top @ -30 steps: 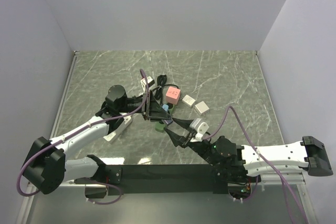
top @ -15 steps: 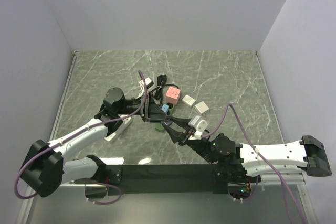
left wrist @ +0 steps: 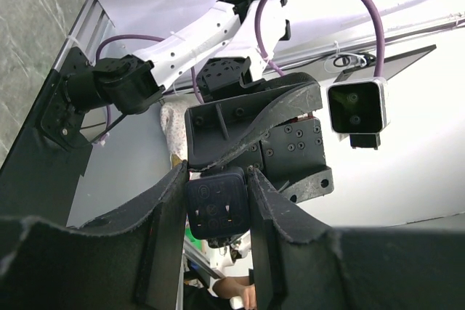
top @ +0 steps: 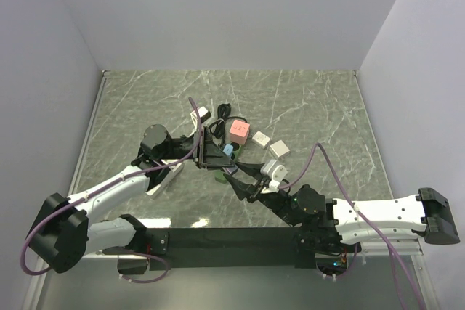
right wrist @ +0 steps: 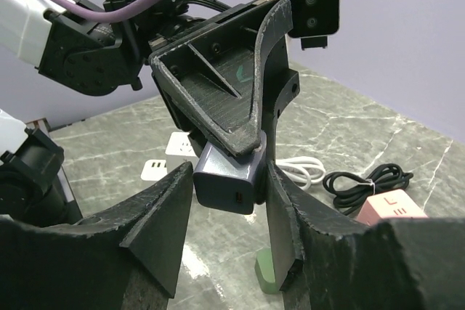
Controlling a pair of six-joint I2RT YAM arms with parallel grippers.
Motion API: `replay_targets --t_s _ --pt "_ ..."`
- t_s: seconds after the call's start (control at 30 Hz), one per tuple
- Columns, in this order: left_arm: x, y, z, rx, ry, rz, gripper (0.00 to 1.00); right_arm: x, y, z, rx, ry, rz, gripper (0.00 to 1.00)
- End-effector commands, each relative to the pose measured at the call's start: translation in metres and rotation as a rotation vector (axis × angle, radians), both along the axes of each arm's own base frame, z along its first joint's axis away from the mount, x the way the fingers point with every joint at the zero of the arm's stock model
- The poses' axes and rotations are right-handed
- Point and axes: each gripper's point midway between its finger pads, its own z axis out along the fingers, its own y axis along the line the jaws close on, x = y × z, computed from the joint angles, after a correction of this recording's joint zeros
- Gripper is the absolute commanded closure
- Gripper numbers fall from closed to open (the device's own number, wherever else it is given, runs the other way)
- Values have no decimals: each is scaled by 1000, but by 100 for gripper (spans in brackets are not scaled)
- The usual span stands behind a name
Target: Insert the plug
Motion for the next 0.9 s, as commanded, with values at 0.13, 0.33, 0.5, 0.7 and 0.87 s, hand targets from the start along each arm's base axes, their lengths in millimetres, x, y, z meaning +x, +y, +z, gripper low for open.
replay_targets --t_s 0.13,0.33,0.5,0.7,0.87 --pt "-5 4 13 -37 -52 14 100 3 -6 13 49 -8 -16 50" --pt "-7 5 15 -53 -77 15 99 2 -1 15 24 -20 -7 70" --pt "0 4 7 -26 -106 61 69 2 -9 21 44 -4 -12 88" --pt "12 4 9 -67 -231 153 27 11 -24 25 20 67 -63 94" --pt "30 2 6 -62 -304 236 17 16 -39 18 -51 139 -102 96"
